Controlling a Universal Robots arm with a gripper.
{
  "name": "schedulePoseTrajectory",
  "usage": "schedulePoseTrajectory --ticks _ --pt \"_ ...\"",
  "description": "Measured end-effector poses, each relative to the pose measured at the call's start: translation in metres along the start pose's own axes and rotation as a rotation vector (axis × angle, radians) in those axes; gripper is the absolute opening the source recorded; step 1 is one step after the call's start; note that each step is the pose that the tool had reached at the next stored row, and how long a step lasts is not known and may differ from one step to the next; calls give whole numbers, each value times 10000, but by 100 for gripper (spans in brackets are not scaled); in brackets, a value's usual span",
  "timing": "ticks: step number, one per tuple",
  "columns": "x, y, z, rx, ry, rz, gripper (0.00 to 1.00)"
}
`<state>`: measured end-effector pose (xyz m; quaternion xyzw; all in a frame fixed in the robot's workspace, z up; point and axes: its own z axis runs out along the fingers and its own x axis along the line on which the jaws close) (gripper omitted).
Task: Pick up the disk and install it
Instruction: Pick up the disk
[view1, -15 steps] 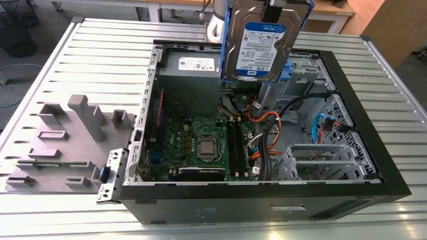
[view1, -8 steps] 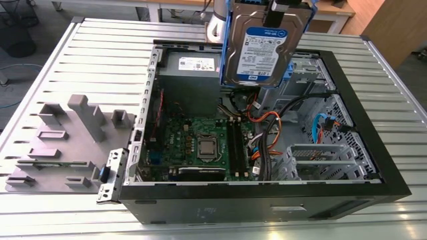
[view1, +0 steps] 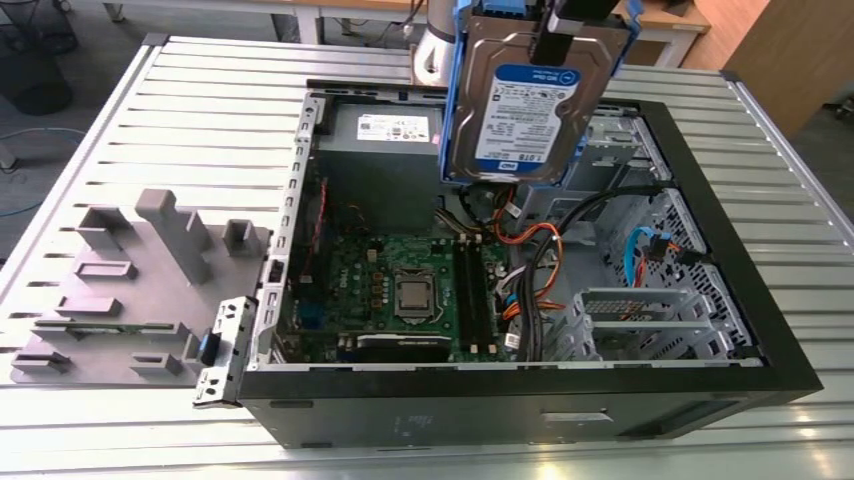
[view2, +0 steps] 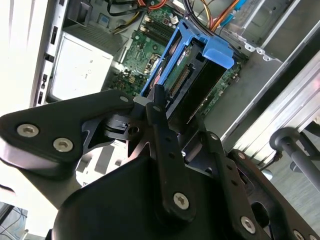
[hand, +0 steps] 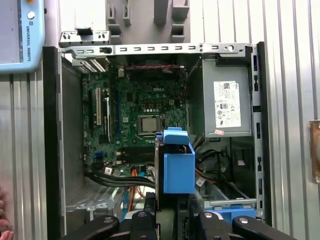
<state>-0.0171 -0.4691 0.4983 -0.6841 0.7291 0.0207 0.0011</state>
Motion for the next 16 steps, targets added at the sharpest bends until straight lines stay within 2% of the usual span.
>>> schedulePoseTrajectory --ticks 3,12,16 --pt "32 -1 -1 0 7 0 35" --pt "35 -2 -1 1 7 0 35" --pt "77 -5 -2 1 7 0 35"
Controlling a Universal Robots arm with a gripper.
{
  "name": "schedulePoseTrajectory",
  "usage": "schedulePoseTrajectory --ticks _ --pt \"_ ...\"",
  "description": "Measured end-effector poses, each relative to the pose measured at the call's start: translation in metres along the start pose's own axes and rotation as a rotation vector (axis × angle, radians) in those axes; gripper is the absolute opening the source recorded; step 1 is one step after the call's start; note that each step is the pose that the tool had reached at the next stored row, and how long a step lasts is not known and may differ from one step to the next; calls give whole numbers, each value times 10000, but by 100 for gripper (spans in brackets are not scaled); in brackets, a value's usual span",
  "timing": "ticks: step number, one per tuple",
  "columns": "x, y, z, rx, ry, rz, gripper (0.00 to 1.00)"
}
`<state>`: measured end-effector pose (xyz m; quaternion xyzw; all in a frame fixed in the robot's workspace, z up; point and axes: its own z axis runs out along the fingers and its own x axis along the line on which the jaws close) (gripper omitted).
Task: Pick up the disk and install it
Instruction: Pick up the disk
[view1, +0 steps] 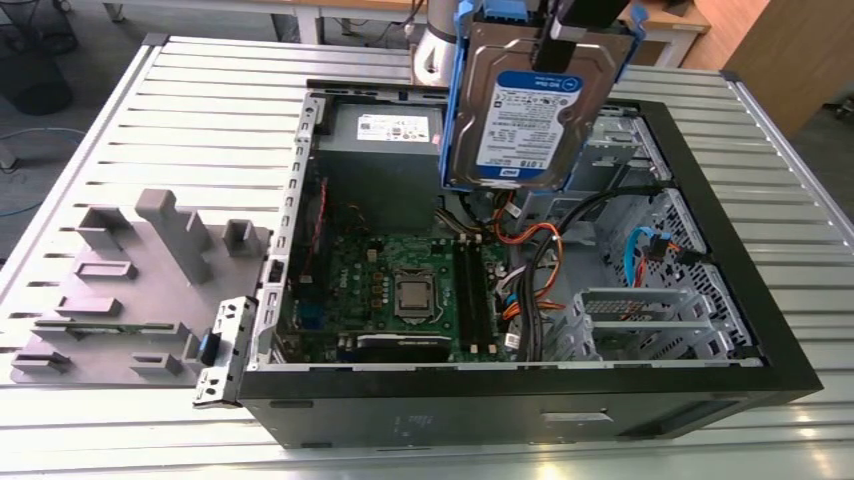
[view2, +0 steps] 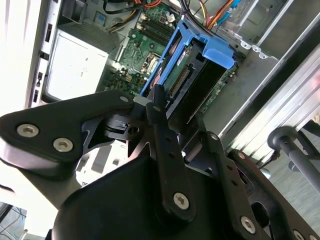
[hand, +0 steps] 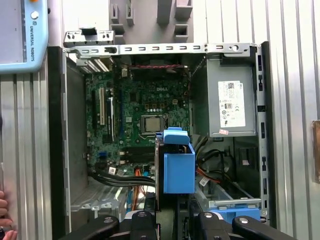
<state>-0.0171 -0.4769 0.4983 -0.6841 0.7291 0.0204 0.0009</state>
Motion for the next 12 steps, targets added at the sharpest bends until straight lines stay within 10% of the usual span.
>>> schedulePoseTrajectory --ticks 12 --pt "270 -17 -7 0 0 0 35"
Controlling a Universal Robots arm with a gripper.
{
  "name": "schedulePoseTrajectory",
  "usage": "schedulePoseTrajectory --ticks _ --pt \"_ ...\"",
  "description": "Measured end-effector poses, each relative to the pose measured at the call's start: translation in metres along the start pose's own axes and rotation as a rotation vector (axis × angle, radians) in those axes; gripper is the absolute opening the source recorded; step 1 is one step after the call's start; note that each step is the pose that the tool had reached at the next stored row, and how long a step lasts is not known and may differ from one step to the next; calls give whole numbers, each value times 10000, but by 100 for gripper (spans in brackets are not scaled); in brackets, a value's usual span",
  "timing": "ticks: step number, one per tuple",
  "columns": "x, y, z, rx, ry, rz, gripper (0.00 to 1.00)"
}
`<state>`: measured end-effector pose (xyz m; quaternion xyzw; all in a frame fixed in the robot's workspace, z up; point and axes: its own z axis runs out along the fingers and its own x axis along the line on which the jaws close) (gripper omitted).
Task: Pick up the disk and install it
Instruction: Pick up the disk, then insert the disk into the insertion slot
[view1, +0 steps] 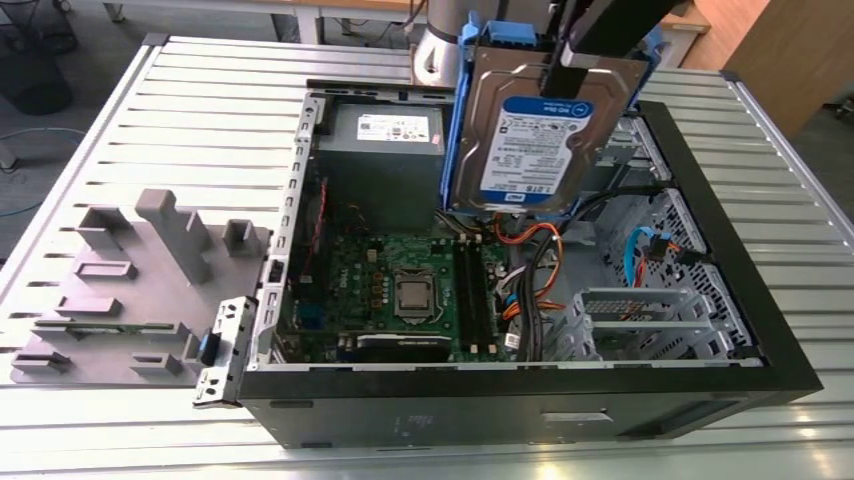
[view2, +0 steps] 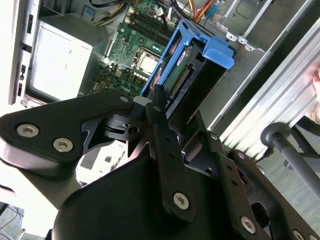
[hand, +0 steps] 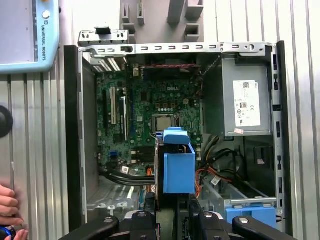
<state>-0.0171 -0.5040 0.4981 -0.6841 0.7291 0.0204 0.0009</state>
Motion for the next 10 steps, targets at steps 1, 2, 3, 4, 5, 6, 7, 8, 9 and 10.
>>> schedulePoseTrajectory --ticks 1,2,3,4,5,6,7,8,9,10 --pt "29 -2 0 0 -1 0 35" --pt "56 -4 -1 0 -1 0 35" --pt "84 -5 -2 0 2 1 35" --pt "114 -7 -3 0 0 0 35" --pt "145 -9 -3 0 0 0 35" --pt "175 -11 -3 0 0 0 35" --pt "205 -13 -5 0 1 0 35" --pt "239 -15 -5 0 1 0 35" --pt "271 -17 -4 0 -1 0 35" --pt "304 -19 -5 0 0 0 35"
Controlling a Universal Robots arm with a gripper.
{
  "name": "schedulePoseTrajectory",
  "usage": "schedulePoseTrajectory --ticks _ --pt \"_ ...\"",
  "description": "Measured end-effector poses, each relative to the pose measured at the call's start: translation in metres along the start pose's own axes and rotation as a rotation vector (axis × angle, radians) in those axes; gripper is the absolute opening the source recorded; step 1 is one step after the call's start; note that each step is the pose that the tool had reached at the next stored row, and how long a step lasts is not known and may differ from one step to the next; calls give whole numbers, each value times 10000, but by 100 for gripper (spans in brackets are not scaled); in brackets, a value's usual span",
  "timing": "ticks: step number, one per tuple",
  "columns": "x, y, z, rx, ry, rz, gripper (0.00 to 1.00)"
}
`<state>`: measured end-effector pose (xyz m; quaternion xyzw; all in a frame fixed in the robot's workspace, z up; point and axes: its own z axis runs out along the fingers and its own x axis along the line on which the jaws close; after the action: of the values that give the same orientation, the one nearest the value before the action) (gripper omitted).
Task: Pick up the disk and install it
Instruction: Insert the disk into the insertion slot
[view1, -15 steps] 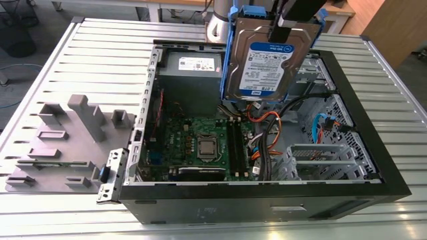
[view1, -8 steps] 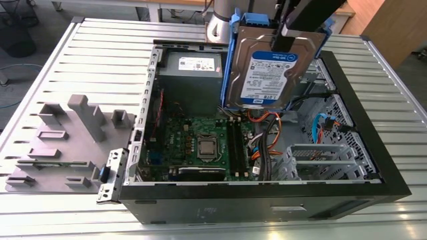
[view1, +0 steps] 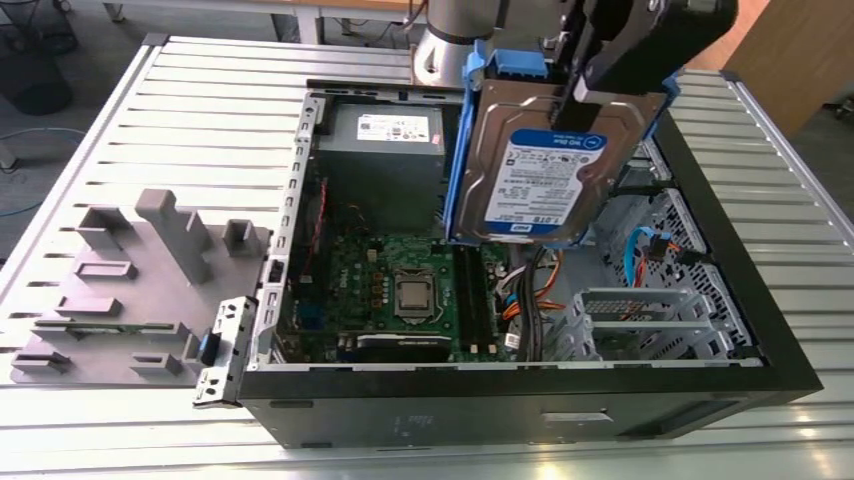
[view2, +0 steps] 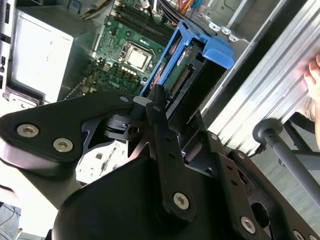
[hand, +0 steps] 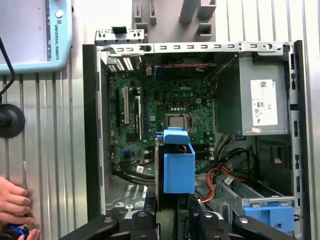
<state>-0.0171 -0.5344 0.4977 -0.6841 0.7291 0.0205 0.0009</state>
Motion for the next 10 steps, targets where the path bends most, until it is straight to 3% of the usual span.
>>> schedulePoseTrajectory --ticks 6,10 --pt "212 -14 2 1 1 0 35" --pt "317 -20 19 0 0 1 35"
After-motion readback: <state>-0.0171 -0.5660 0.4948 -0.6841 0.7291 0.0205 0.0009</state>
